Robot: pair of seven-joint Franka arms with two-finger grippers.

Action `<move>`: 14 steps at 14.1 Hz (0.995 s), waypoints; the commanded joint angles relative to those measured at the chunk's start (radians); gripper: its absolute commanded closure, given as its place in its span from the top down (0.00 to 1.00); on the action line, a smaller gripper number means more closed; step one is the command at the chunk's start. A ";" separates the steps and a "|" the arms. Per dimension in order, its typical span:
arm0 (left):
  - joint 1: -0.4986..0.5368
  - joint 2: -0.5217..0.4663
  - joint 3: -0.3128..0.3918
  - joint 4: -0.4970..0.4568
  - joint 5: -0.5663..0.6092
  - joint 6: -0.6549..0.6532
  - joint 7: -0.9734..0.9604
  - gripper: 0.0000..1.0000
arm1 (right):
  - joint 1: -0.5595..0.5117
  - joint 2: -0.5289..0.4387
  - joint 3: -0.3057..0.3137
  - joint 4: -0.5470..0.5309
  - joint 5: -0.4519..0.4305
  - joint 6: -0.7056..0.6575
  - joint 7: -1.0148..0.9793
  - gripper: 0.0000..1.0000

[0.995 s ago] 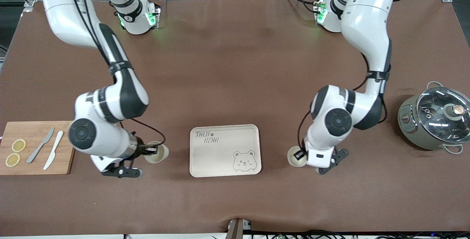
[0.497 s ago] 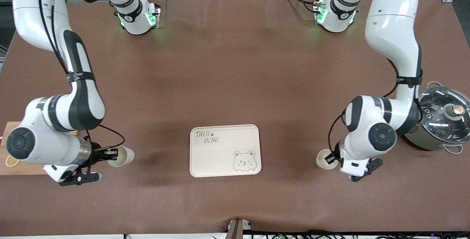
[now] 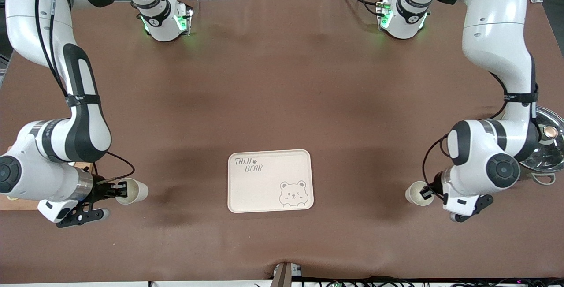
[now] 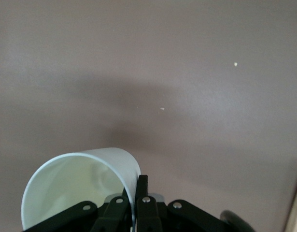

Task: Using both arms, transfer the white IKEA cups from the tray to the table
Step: 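Lower the right cup near the board while the left lowers near the pot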

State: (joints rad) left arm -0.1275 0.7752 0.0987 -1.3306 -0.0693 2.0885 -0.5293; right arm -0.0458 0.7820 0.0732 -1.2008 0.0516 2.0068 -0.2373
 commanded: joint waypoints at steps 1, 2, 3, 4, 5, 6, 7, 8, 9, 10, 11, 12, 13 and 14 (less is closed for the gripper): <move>0.028 0.004 -0.007 -0.012 -0.012 0.028 0.038 0.00 | -0.017 0.016 0.011 -0.049 0.019 0.078 -0.037 0.00; 0.038 0.012 -0.007 -0.012 -0.012 0.039 0.038 0.00 | -0.017 0.031 0.011 -0.051 0.019 0.093 -0.039 0.00; 0.048 0.018 -0.007 -0.012 -0.011 0.048 0.040 0.00 | -0.017 0.048 0.011 -0.051 0.019 0.110 -0.039 0.00; 0.057 0.024 -0.008 -0.012 -0.011 0.051 0.040 0.00 | -0.017 0.062 0.011 -0.051 0.019 0.124 -0.043 0.00; 0.058 0.027 -0.007 -0.012 -0.011 0.054 0.041 0.00 | -0.017 0.072 0.011 -0.051 0.019 0.131 -0.048 0.00; 0.060 0.032 -0.008 -0.012 -0.012 0.059 0.052 0.00 | -0.017 0.080 0.011 -0.051 0.019 0.139 -0.053 0.00; 0.060 0.033 -0.008 -0.013 -0.014 0.061 0.060 0.00 | -0.017 0.089 0.011 -0.052 0.021 0.148 -0.053 0.00; 0.062 0.035 -0.008 -0.013 -0.014 0.061 0.067 0.00 | -0.017 0.094 0.011 -0.057 0.021 0.162 -0.053 0.00; 0.068 0.038 -0.008 -0.013 -0.014 0.062 0.077 0.00 | -0.016 0.095 0.011 -0.065 0.021 0.174 -0.053 0.00; 0.071 0.039 -0.010 -0.013 -0.014 0.062 0.086 0.00 | -0.016 0.097 0.011 -0.065 0.021 0.181 -0.054 0.00; 0.072 0.039 -0.010 -0.013 -0.014 0.062 0.101 0.12 | -0.016 0.103 0.011 -0.065 0.021 0.188 -0.054 0.00; 0.077 0.041 -0.010 -0.013 -0.015 0.062 0.110 0.23 | -0.017 0.108 0.011 -0.066 0.021 0.199 -0.054 0.00; 0.078 0.041 -0.010 -0.013 -0.026 0.062 0.118 0.32 | -0.017 0.109 0.011 -0.066 0.021 0.199 -0.054 0.00; 0.078 0.041 -0.008 -0.013 -0.040 0.061 0.126 0.49 | -0.017 0.111 0.011 -0.066 0.021 0.201 -0.054 0.00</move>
State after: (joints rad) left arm -0.0601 0.8186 0.0974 -1.3386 -0.0737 2.1389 -0.4401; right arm -0.0478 0.8951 0.0729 -1.2562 0.0573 2.1934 -0.2686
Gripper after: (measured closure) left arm 0.700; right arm 0.965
